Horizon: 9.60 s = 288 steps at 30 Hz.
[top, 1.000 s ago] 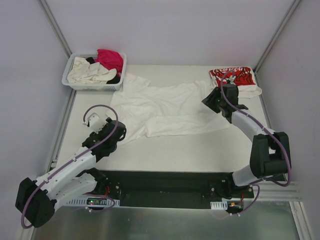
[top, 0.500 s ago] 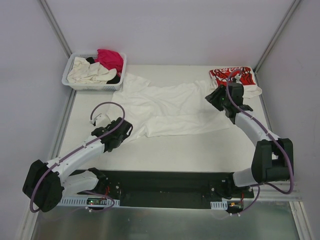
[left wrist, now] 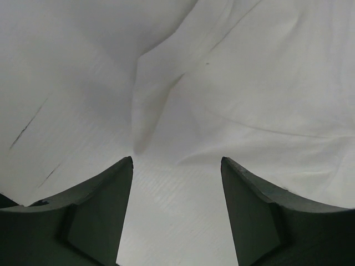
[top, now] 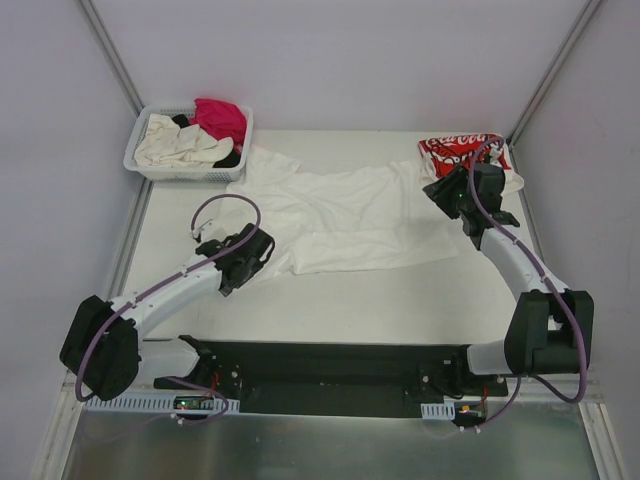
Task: Fold and stack the t-shirts
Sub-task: Fold the flattened tshirt in 1/3 of the way, then grap the side of the flattened tshirt furthest away from the robot with both arms
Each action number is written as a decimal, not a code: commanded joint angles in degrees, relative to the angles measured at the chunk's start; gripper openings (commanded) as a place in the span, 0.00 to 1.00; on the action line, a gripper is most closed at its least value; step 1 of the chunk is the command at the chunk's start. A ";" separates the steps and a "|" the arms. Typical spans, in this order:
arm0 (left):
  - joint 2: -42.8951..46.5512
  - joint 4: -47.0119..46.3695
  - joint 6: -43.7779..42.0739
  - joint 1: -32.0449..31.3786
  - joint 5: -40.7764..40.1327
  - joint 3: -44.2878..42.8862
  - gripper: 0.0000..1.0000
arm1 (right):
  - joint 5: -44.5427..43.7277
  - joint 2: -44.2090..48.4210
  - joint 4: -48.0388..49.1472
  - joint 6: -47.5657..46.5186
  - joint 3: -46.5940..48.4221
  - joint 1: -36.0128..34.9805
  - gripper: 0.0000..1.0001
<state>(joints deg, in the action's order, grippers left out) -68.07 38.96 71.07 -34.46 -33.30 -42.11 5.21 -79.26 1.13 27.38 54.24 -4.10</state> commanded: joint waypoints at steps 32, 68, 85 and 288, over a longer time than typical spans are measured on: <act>-19.64 -4.68 8.91 2.64 5.79 -0.52 0.28 | 3.40 9.13 0.28 0.57 -1.77 9.11 0.48; 1.71 -1.61 7.51 12.31 3.42 12.05 0.00 | 2.00 6.66 -0.16 2.59 1.31 10.34 0.48; 18.77 7.88 5.22 14.77 -1.86 12.58 0.00 | 3.13 12.64 -4.20 2.33 -2.56 10.25 0.48; -62.34 -46.46 -54.19 28.48 64.58 -67.88 0.71 | 8.41 -13.29 -2.97 -1.27 6.50 14.73 0.54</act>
<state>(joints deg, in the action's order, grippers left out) -125.23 -12.32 20.82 -6.26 21.74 -97.10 12.29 -95.64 -3.29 26.15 60.47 10.07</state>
